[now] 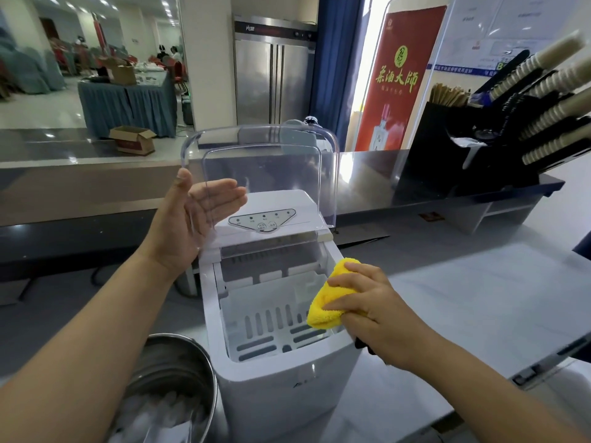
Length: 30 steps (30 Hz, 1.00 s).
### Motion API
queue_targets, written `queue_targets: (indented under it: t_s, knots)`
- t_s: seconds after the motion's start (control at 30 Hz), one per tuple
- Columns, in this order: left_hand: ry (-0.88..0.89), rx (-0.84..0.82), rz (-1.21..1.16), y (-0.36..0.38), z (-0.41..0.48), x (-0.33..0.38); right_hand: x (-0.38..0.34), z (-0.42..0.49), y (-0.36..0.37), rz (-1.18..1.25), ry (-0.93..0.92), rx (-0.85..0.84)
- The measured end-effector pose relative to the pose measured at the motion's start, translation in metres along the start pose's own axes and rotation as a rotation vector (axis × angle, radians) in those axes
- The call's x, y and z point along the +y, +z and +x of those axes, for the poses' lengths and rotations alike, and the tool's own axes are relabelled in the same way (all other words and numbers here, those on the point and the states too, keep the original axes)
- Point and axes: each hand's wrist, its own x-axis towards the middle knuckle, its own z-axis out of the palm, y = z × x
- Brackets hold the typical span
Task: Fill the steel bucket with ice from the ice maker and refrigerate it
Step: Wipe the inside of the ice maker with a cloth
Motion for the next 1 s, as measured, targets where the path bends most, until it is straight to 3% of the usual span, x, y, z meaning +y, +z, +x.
queue_targets:
  t_s: [0.3,0.63,0.8,1.0]
  knots:
    - [0.004,0.002,0.023,-0.003,0.001,-0.001,0.006,0.039,-0.009,-0.037,-0.009,-0.076]
    - [0.01,0.02,0.002,-0.003,0.001,-0.001,0.001,0.063,-0.005,-0.155,-0.021,0.09]
    - [0.008,0.019,0.001,-0.003,0.001,0.0,-0.004,0.049,-0.004,-0.296,-0.037,0.035]
    - [0.001,0.009,0.006,-0.006,0.002,-0.001,-0.032,0.049,-0.025,-0.497,-0.041,-0.15]
